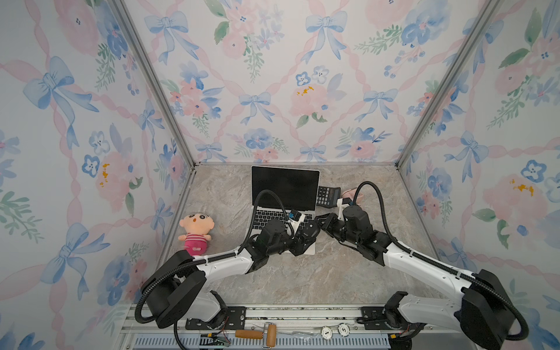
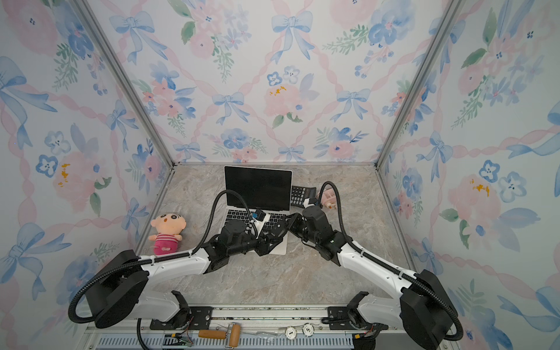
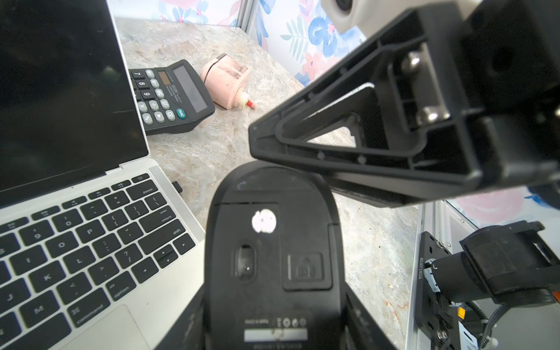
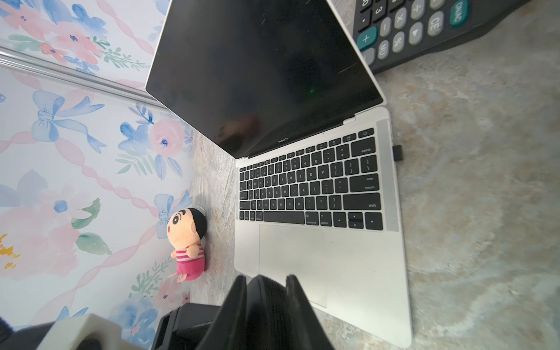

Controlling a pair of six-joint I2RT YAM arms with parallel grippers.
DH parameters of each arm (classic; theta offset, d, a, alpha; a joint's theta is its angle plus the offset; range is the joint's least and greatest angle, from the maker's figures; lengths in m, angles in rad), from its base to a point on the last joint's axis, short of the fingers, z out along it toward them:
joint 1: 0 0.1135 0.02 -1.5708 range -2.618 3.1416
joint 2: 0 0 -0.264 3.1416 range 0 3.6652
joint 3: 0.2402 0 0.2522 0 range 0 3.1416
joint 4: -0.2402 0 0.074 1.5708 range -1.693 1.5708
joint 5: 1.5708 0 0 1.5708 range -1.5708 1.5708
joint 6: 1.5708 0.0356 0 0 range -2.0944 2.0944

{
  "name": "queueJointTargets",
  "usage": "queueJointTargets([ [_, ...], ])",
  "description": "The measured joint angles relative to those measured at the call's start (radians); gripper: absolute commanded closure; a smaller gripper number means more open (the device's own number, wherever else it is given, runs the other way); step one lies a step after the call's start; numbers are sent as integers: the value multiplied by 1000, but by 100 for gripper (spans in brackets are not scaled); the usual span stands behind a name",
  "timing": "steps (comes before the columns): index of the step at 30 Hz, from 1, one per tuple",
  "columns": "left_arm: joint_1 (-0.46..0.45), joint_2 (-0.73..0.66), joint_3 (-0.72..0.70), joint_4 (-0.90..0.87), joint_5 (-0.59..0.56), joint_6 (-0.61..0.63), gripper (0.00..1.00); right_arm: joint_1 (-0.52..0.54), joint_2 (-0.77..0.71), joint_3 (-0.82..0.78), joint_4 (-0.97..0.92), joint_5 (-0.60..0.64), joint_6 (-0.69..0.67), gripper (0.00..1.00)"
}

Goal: Insert the wireless mouse receiver into the laptop
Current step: Place the mouse at the center of the board.

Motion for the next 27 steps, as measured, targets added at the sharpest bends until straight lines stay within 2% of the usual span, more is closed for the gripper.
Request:
queueJointTargets([
  [2,0,0,0,-4,-3,0,100,5,0,2,-4,13,0,81],
  [3,0,0,0,-4,-3,0,100,7,0,4,-5,18,0,77],
  [4,0,0,0,-4,-3,0,100,9,0,5,-6,21,-3,68],
  [5,0,0,0,-4,-3,0,100,11,0,5,-8,22,-9,54],
  [7,-1,0,0,9,-11,0,100,19,-3,8,-26,11,-11,38],
  [9,0,0,10,53,-18,-2,100,48,-9,8,-71,-12,-11,29],
  [11,0,0,17,70,-17,-7,100,56,-30,13,-105,-23,-22,27],
  [14,0,2,18,99,-12,-15,100,48,-70,14,-144,-30,-30,30],
  [23,0,16,18,120,29,-26,100,14,-76,16,-116,-97,-39,59],
  [27,0,16,18,121,42,-25,97,13,-64,23,-103,-121,-46,66],
])
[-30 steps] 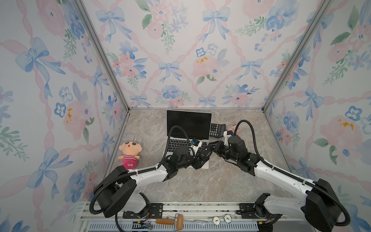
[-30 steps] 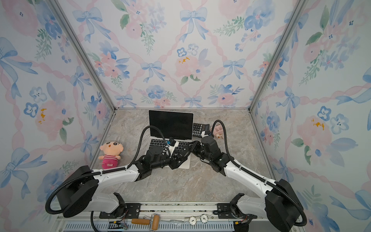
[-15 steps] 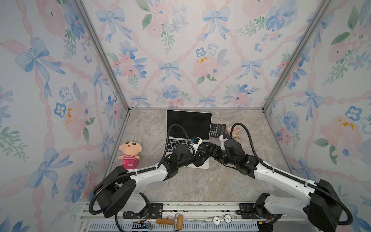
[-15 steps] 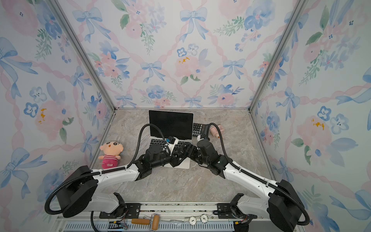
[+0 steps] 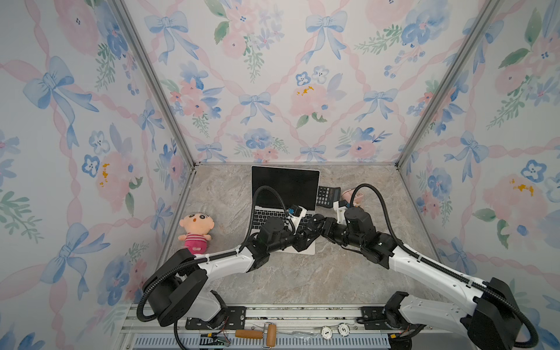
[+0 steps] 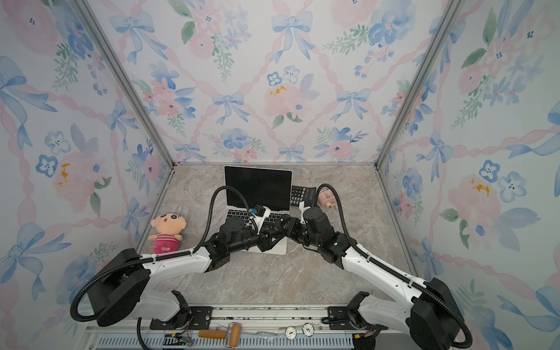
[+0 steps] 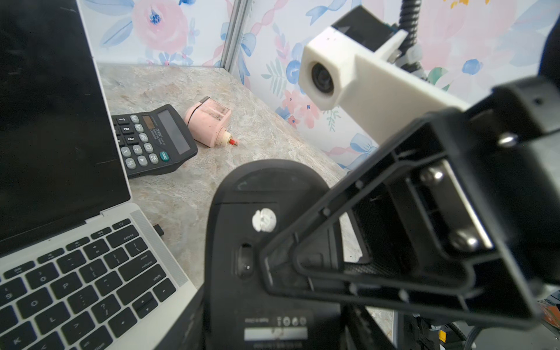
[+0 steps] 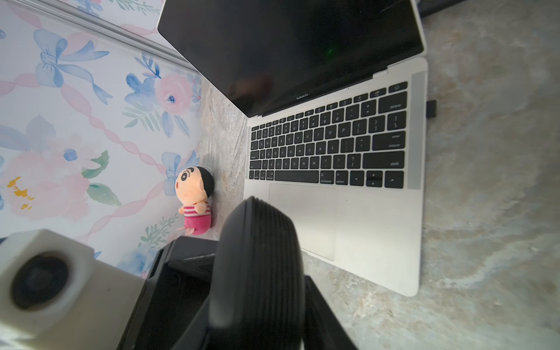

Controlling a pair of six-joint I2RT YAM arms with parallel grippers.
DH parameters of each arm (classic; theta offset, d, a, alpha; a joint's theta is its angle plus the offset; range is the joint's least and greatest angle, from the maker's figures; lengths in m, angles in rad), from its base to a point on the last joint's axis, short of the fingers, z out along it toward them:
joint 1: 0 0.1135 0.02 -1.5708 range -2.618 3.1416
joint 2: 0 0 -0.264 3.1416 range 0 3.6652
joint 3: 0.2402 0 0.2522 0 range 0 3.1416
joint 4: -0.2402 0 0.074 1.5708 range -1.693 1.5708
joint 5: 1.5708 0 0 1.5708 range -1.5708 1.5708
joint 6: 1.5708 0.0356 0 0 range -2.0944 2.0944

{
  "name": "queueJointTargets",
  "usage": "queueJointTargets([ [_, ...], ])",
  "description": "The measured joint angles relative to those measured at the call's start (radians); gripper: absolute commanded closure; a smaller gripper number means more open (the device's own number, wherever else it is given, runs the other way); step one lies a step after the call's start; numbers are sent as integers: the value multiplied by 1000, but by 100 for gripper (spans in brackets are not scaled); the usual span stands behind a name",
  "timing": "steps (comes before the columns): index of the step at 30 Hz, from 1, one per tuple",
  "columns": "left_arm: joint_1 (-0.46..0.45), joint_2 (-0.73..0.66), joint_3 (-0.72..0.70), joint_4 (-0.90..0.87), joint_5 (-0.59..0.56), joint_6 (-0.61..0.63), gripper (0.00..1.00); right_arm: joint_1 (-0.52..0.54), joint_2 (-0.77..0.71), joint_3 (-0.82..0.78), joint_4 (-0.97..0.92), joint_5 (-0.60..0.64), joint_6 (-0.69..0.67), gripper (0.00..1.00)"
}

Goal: Insert the wireless mouse receiver into the laptop
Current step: Place the mouse at the center of the board.

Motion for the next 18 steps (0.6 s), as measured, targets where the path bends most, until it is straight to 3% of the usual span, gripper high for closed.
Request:
queueJointTargets([
  [3,3,0,0,0,1,6,81,-2,5,2,1,-4,1,68],
  [6,3,0,0,0,1,13,48,-4,5,10,-13,-4,-10,68],
  [9,2,-4,0,-1,1,32,2,-5,11,54,-88,-2,-59,68],
  [18,21,-98,-68,-79,-23,64,2,-71,61,220,-445,160,-304,70],
])
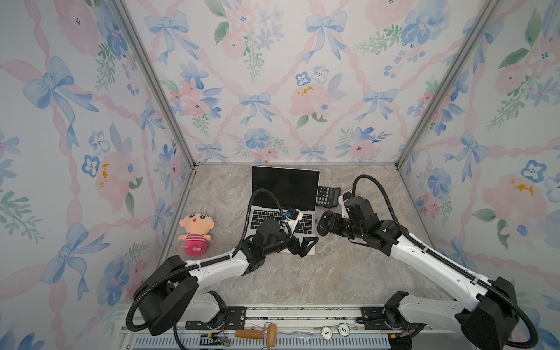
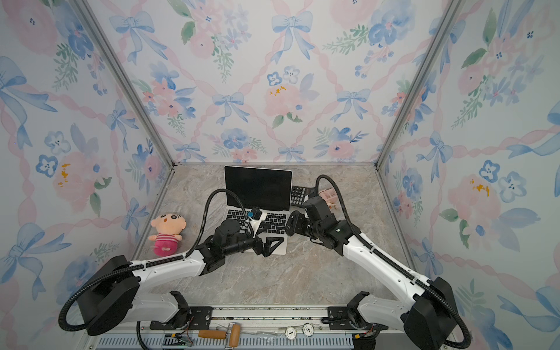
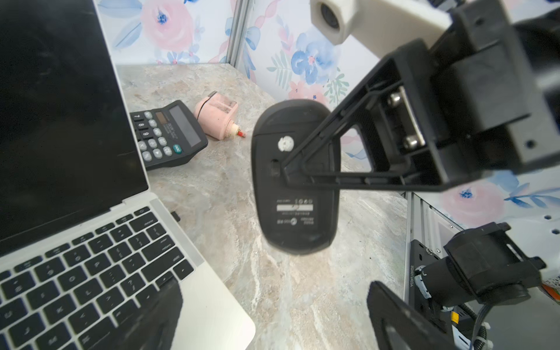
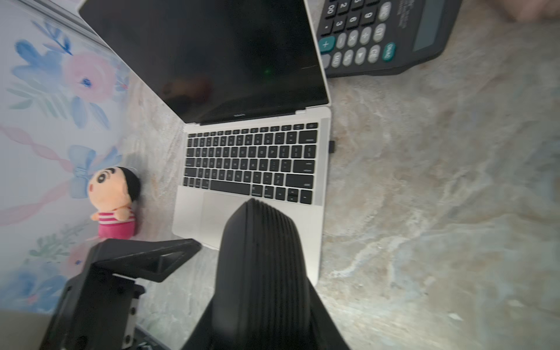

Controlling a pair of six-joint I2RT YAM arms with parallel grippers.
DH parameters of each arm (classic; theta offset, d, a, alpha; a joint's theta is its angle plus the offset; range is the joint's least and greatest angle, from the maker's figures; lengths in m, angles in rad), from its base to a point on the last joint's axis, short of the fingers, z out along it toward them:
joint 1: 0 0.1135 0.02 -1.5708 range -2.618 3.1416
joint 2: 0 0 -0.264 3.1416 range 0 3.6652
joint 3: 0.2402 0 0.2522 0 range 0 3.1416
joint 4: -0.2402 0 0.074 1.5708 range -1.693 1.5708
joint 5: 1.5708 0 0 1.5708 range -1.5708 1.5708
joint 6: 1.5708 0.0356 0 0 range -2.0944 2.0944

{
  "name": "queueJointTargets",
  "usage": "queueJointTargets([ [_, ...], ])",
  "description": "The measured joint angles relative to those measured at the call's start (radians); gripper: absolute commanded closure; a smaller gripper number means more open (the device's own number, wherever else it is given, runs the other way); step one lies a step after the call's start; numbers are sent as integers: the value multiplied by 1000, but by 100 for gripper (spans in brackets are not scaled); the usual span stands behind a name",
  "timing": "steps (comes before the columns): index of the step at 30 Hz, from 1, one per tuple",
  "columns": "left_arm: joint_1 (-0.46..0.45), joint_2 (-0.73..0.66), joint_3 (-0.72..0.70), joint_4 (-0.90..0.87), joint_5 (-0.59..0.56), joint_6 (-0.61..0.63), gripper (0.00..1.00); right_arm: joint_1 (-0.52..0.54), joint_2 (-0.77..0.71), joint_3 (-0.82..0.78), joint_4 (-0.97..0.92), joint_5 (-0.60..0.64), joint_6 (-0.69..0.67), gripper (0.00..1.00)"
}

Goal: Insert the wireless mouse receiver into the laptop
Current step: Place the mouse at the center of the board.

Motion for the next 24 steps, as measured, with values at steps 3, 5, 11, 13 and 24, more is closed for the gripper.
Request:
queueJointTargets([
  [3,18,-37,-42,-40,-23,0,2,-3,49,33,-109,75,-86,70],
  [5,29,-52,-58,-70,-39,0,2,-3,98,54,-175,124,-137,71],
  [11,77,-119,-103,-158,-83,0,2,13,307,142,-343,282,-244,70],
  [13,93,-140,-117,-182,-93,0,2,21,363,160,-380,323,-264,70],
  [24,138,-262,-171,-269,-135,0,2,74,624,240,-497,487,-302,63],
])
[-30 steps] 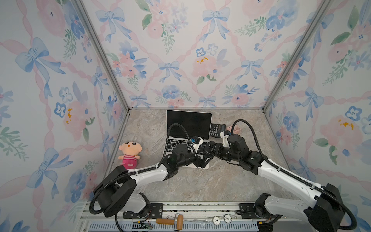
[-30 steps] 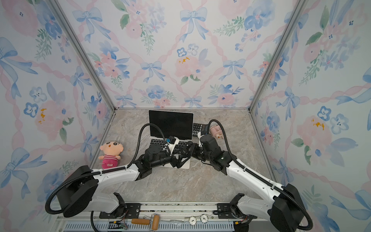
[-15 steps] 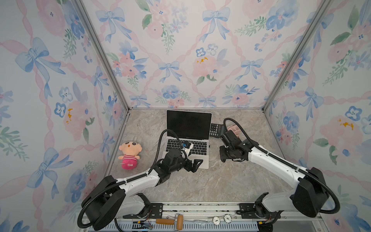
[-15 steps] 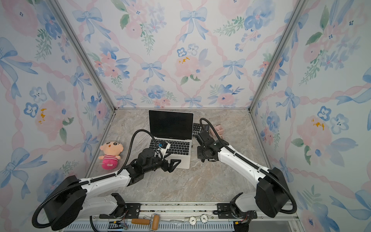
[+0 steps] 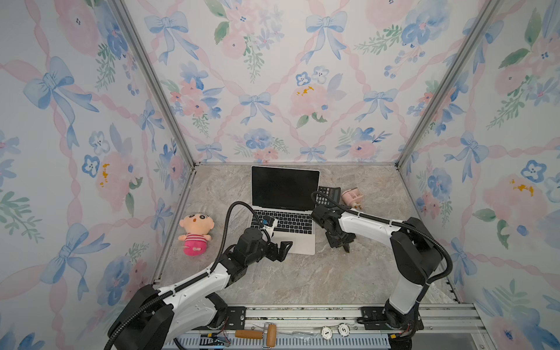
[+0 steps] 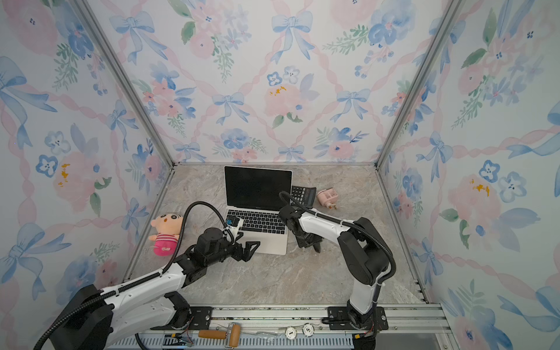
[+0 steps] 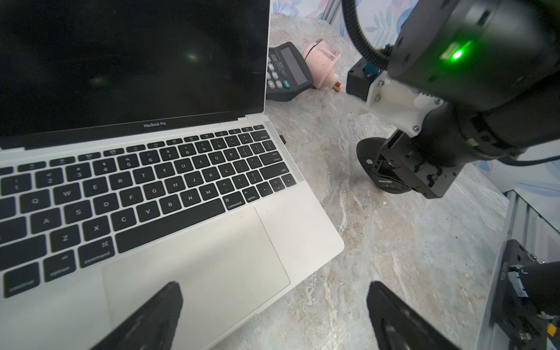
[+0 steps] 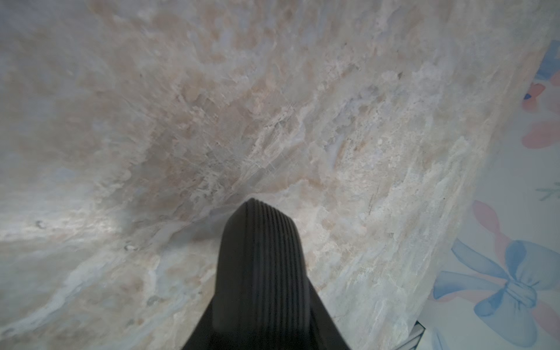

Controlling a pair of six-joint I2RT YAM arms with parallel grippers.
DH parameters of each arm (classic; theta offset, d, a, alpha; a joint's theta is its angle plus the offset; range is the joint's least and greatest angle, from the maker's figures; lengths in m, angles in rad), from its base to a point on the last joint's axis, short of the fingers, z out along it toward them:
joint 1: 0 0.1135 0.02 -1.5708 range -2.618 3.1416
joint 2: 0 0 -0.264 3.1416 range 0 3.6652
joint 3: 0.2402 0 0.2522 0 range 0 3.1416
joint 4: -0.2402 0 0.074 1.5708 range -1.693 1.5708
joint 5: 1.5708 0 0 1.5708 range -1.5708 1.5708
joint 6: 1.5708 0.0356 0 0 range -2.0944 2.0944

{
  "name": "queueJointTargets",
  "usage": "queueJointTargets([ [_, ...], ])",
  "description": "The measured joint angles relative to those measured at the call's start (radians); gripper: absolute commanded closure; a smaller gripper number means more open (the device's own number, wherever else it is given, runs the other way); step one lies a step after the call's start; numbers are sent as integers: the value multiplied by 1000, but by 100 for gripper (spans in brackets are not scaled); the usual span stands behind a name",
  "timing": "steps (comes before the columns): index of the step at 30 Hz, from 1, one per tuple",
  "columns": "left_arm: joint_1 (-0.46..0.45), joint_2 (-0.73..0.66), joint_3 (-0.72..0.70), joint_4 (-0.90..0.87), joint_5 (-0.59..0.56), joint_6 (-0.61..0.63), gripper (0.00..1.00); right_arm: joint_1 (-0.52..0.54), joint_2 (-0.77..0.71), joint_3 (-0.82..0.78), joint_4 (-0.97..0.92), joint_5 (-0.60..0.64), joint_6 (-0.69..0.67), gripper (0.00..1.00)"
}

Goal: Insert the wireless mouse receiver into the laptop
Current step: Place the mouse at the center of the board, then reset both arms

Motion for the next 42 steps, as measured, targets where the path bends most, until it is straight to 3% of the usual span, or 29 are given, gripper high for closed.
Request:
queueJointTargets([
  [6,19,-39,-14,-41,-15,0,2,38,55,14,-13,-10,4,38],
  [11,47,-55,-14,-66,-24,0,2,74,43,25,-6,-68,22,28],
  [20,175,-55,35,-152,-138,3,2,39,-226,24,26,-103,4,12],
  [24,278,-55,42,-156,-237,13,2,-103,-412,-50,120,-58,-47,2],
  [32,422,-23,36,-62,-346,128,2,-514,-769,-436,478,-67,-179,4],
  [37,507,43,18,51,-361,185,2,-654,-834,-639,762,-134,-256,4],
  [42,602,126,-61,231,-342,203,2,-753,-771,-771,1043,-224,-277,4],
])
